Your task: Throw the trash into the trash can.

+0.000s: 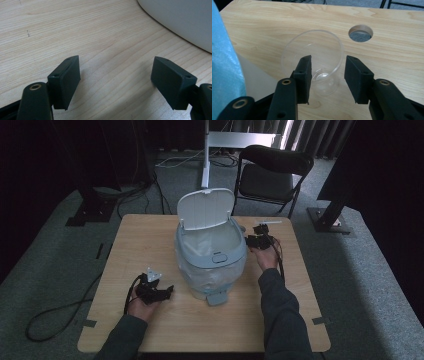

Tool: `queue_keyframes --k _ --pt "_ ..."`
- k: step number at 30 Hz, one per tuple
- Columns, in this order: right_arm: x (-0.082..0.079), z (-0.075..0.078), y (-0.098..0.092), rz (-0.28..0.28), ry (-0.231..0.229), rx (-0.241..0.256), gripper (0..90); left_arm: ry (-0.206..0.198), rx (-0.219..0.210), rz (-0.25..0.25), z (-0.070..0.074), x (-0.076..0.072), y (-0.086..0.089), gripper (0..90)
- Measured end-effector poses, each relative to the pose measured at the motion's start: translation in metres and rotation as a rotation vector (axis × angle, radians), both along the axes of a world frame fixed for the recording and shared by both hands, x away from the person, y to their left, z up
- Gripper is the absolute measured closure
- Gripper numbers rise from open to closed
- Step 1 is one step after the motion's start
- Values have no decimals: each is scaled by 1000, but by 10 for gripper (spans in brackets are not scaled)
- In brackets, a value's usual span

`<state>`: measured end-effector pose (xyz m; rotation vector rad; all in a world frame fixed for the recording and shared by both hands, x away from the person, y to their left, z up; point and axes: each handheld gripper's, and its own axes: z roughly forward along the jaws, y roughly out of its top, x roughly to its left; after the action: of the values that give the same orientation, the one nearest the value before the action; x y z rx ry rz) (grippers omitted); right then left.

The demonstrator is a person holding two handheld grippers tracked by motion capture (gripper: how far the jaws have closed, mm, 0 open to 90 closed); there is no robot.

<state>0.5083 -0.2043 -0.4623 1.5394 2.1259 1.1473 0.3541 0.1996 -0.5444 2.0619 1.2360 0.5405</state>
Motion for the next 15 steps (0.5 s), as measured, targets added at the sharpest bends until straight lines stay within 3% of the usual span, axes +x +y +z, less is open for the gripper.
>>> queue_keyframes --k 3,11,15 --pt "0 -2 1 10 19 -8 619 0 0 1 0 0 0 234" --pt "-2 -5 2 31 52 -49 834 -1 -1 2 0 0 0 234" --pt "-6 -8 -1 42 53 -60 843 0 0 1 0 0 0 234"
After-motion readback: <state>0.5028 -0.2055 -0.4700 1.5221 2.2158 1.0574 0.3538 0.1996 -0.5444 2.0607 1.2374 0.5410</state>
